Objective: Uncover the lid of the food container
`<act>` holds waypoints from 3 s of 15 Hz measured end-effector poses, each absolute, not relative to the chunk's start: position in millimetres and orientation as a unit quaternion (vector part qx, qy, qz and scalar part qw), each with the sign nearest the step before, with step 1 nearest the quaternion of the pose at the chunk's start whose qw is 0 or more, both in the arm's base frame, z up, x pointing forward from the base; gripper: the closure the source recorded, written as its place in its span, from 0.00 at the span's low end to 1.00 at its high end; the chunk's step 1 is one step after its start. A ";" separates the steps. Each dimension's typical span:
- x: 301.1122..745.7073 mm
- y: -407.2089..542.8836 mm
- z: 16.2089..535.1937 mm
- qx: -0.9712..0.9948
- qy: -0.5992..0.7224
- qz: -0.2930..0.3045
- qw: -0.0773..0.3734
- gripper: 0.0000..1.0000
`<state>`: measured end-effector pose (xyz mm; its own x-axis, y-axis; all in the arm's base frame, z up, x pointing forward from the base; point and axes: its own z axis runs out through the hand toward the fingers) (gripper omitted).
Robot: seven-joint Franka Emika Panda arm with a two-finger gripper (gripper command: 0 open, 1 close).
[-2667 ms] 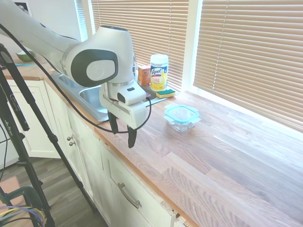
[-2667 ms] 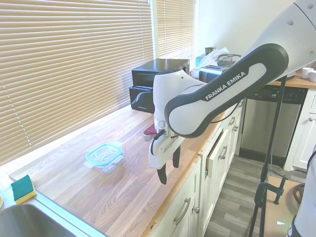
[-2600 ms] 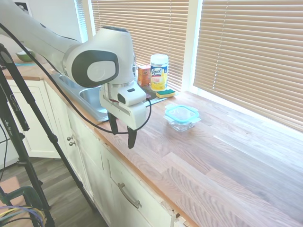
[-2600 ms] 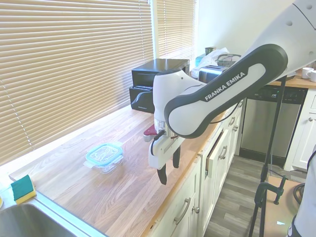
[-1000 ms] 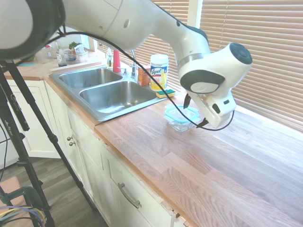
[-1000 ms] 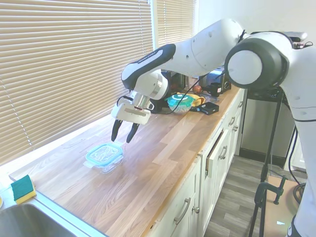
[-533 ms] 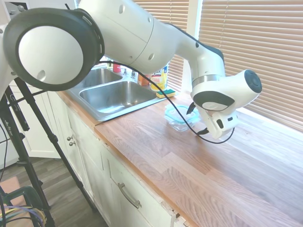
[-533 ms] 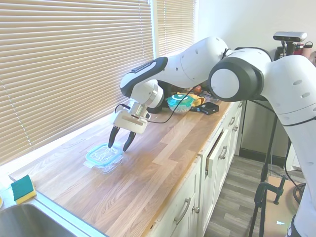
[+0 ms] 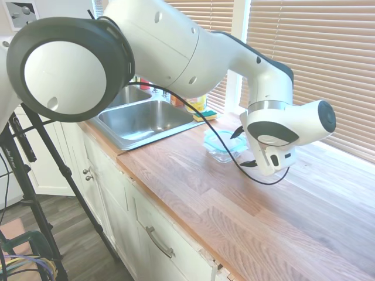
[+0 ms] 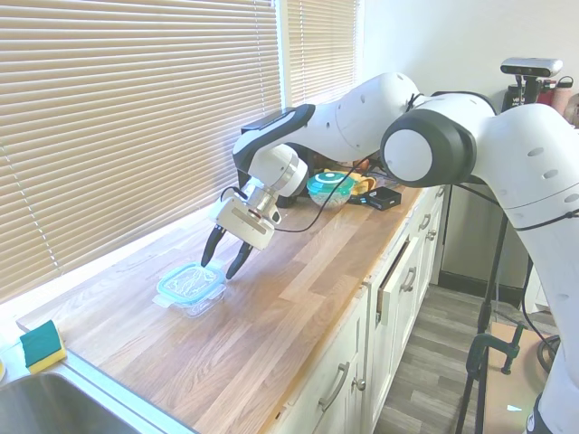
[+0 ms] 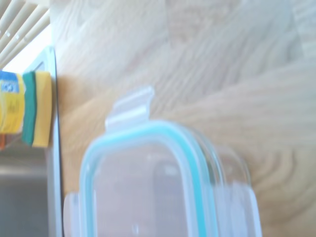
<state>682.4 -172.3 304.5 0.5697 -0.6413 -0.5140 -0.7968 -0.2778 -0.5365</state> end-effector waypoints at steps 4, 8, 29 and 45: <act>686.0 -172.6 297.4 -0.798 0.442 0.101 0.397 1.00; 689.2 -174.8 304.3 -0.800 0.435 0.090 0.404 1.00; 694.6 -128.1 386.1 -0.848 0.387 0.002 0.362 1.00; 553.4 134.7 404.4 -0.983 0.101 -0.075 0.130 1.00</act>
